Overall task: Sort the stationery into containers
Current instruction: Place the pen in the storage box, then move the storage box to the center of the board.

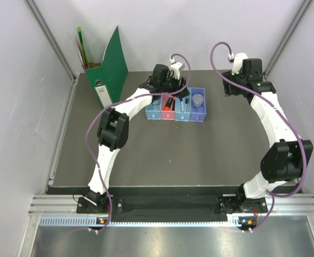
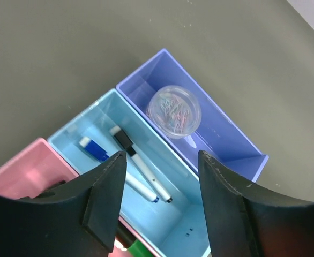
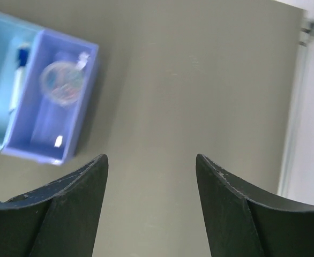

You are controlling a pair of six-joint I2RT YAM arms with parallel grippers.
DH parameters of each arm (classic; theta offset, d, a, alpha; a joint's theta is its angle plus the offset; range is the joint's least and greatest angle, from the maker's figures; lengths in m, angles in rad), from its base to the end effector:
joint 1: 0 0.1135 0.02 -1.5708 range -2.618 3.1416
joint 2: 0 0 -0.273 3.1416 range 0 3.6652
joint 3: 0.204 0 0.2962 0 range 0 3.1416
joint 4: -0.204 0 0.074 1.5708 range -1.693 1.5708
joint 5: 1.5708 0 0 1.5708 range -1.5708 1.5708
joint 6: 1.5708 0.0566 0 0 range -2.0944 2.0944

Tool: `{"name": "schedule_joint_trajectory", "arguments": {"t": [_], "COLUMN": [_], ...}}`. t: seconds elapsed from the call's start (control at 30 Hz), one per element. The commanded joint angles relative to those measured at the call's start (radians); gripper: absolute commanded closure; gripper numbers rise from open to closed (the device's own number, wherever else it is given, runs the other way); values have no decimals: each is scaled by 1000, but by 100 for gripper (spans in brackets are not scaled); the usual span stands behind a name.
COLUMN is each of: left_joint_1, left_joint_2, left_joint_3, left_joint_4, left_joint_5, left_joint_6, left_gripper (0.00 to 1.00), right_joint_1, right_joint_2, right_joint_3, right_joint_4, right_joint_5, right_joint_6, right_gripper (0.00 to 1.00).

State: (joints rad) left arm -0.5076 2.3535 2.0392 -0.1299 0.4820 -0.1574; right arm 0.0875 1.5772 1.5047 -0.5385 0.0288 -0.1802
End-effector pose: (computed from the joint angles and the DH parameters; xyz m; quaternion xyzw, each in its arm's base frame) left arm 0.5282 -0.3238 0.2211 0.2685 0.7863 -0.3600 0.4243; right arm 0.4209 0.0353 0.3504 -0.1118 0.8799 -0.0342 0.4606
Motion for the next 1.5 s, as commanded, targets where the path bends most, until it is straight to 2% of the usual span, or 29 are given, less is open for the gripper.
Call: {"name": "schedule_joint_trajectory", "arguments": {"t": [0.0,0.03,0.1,0.13,0.17,0.23,0.33,0.47,0.53,0.67,0.8,1.0,1.2,1.47], "left_joint_1": [17,18,23,27,33,60,96,112,115,115,116,132,132,130], "left_joint_2": [-136,-160,-251,-285,-316,-394,-470,-549,-589,-609,-562,-514,-542,-545], "left_joint_3": [64,59,-3,-76,-114,-180,-330,-506,-610,-706,-689,-617,-663,-685], "left_joint_4": [-14,-43,-147,-178,-254,-344,-505,-570,-541,-479,-467,-459,-346,-301], "left_joint_5": [50,93,131,151,173,190,190,124,103,78,49,52,49,67], "left_joint_6": [129,184,391,462,593,721,991,1140,1193,1242,1257,1277,1306,1334], "left_gripper": [39,39,37,36,35,32,31,34,36,39,41,42,43,43], "right_joint_1": [38,44,73,87,98,129,149,155,159,172,199,238,241,239], "right_joint_2": [-51,-43,-34,-28,-25,-10,23,73,107,164,216,241,250,256], "right_joint_3": [6,11,20,22,23,28,43,69,75,88,95,81,52,29], "right_joint_4": [-67,-83,-127,-136,-149,-155,-156,-184,-193,-210,-201,-195,-190,-184], "right_joint_5": [-209,-275,-323,-340,-345,-346,-359,-375,-371,-366,-351,-346,-334,-336], "right_joint_6": [-116,-152,-188,-221,-240,-278,-303,-363,-399,-465,-498,-530,-539,-539], "right_gripper": [34,33,33,33,33,32,32,34,36,39,44,46,46,46]}}
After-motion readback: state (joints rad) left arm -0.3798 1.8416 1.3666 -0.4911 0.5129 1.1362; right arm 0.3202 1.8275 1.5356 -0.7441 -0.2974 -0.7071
